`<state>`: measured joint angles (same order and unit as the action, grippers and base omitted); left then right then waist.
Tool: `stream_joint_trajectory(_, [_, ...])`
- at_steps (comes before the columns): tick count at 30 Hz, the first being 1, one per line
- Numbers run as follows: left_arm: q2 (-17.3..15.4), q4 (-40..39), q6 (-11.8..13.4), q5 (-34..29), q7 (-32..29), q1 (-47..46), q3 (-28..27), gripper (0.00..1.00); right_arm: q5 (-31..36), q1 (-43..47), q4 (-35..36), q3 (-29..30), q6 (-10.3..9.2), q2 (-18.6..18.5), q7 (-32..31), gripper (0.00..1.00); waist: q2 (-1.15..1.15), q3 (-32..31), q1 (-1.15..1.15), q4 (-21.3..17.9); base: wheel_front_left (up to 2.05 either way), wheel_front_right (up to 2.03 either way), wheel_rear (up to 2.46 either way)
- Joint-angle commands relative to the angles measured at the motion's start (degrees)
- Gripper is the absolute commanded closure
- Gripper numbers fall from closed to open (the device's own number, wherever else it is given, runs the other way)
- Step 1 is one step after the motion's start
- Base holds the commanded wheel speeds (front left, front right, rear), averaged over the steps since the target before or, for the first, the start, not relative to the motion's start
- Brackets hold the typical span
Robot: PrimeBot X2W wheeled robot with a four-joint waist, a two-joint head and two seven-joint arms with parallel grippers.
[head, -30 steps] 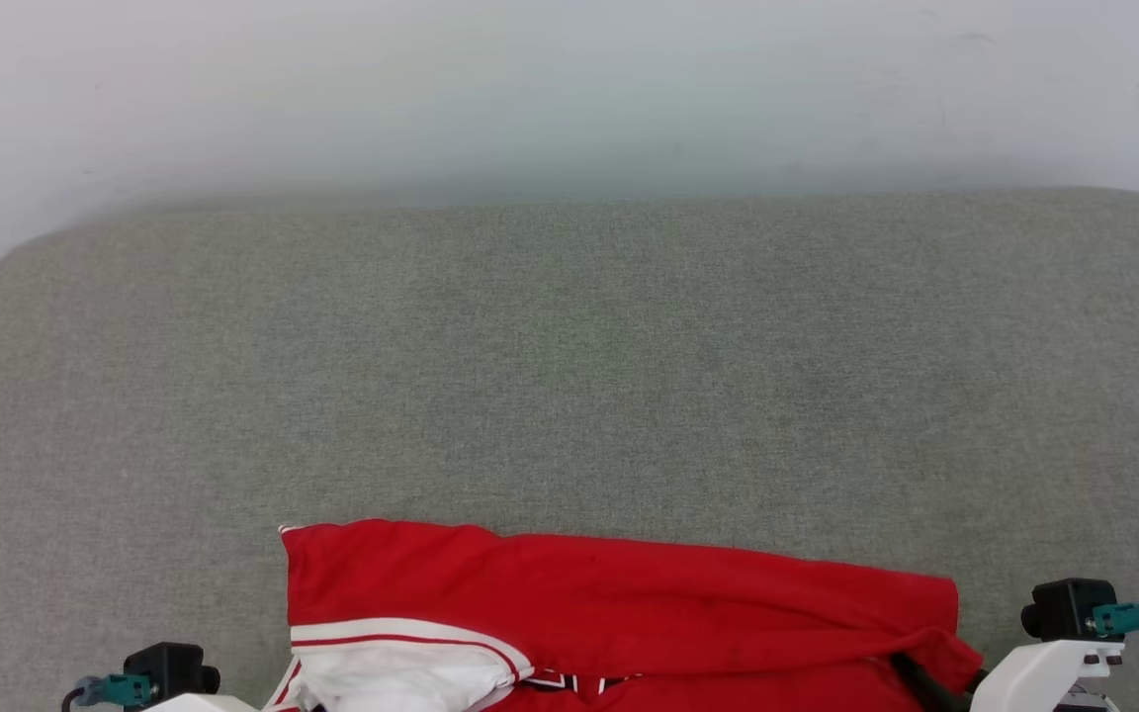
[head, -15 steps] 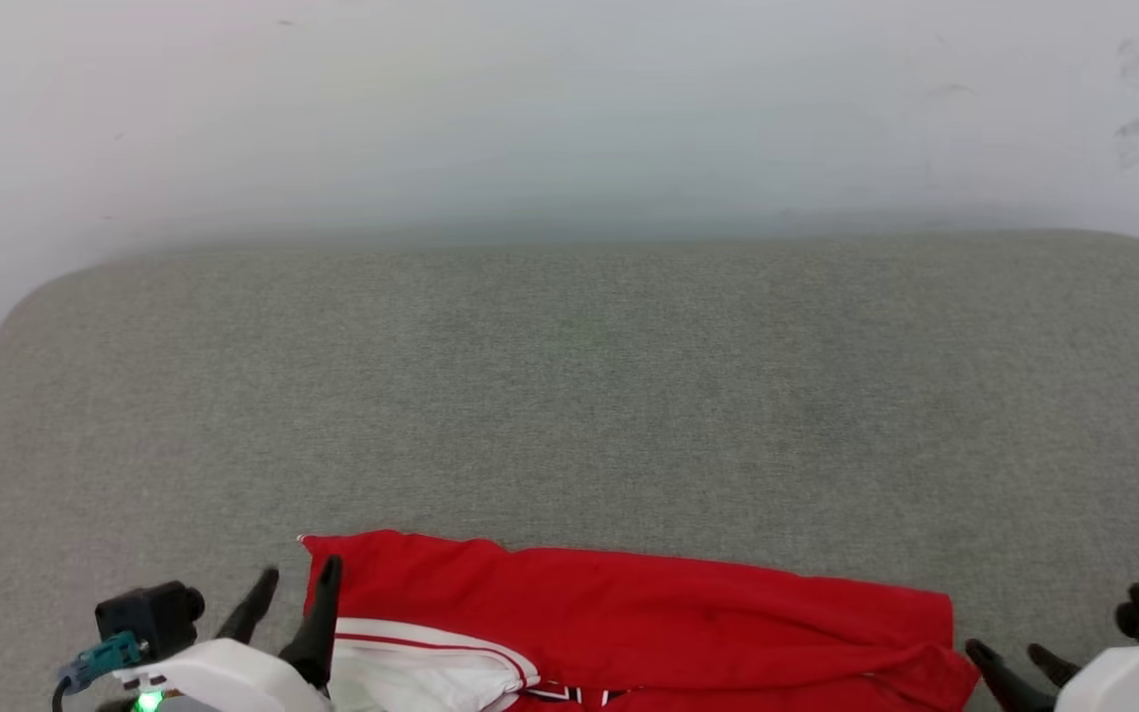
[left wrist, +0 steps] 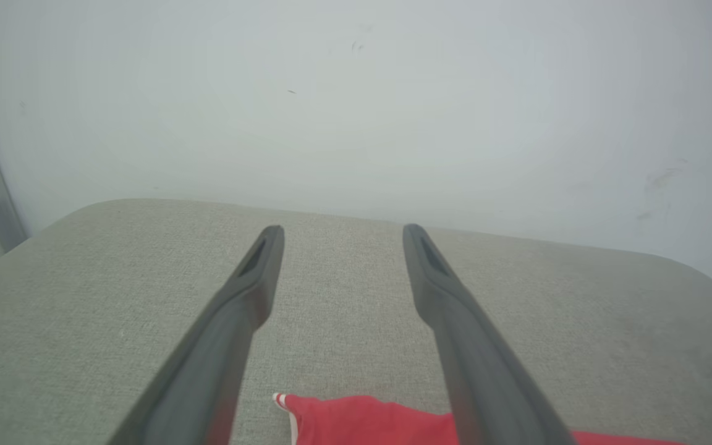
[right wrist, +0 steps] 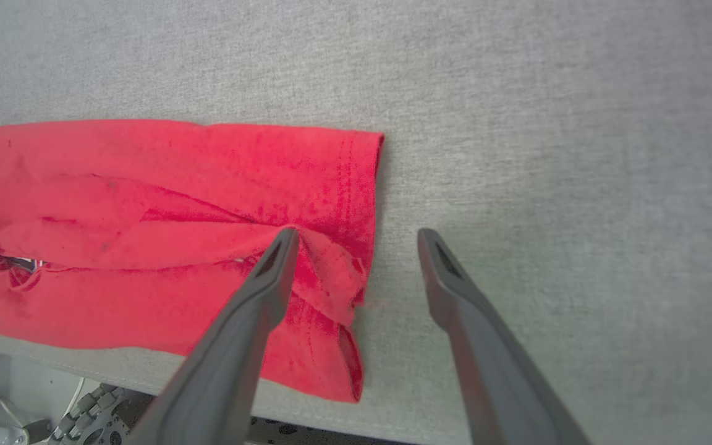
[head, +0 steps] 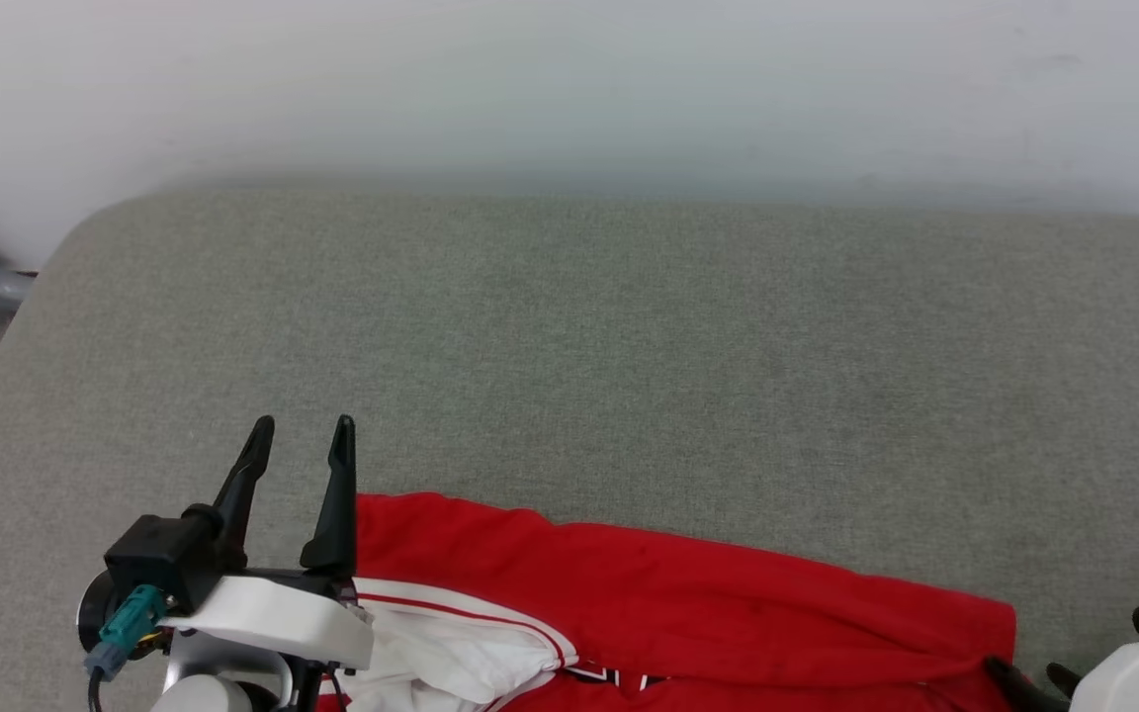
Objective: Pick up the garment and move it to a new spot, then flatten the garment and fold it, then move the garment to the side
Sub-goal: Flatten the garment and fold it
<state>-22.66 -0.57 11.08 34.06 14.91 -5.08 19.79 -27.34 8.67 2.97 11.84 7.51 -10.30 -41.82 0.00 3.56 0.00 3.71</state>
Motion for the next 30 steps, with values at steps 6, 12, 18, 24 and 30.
stream_joint_trajectory(6, [2.27,-1.64,-2.49,-5.62,0.32,-0.92,-1.08,0.00,-0.04,-1.86,-2.99,-1.89,-0.05,1.59,-1.46,0.00,0.00,3.74,0.00,2.18,0.00,0.00,0.00])
stream_joint_trajectory(12, [3.98,-1.59,-4.41,-8.52,0.33,-1.59,-1.89,0.00,-1.26,-2.24,-9.83,-5.41,-0.03,2.43,-3.23,0.00,0.00,5.61,0.00,2.80,0.00,0.00,0.00])
stream_joint_trajectory(18, [5.26,-0.54,-5.86,-9.84,0.34,-2.30,-2.83,0.00,-3.19,-3.22,-13.16,-8.15,0.03,2.78,-3.41,1.00,0.00,6.09,0.00,2.64,0.00,0.00,0.00])
stream_joint_trajectory(24, [5.56,0.53,-6.20,-11.42,0.34,-1.26,-4.01,0.00,-3.91,-4.79,-11.04,-8.27,-0.05,0.28,-0.59,1.00,0.00,4.33,0.00,1.23,0.00,0.00,0.00])
stream_joint_trajectory(30, [5.25,1.38,-6.13,-12.09,0.34,-0.24,-4.31,0.00,-4.07,-7.02,-8.50,-7.36,-0.05,-2.31,1.44,1.00,0.00,2.28,0.00,-0.78,0.00,0.00,0.00])
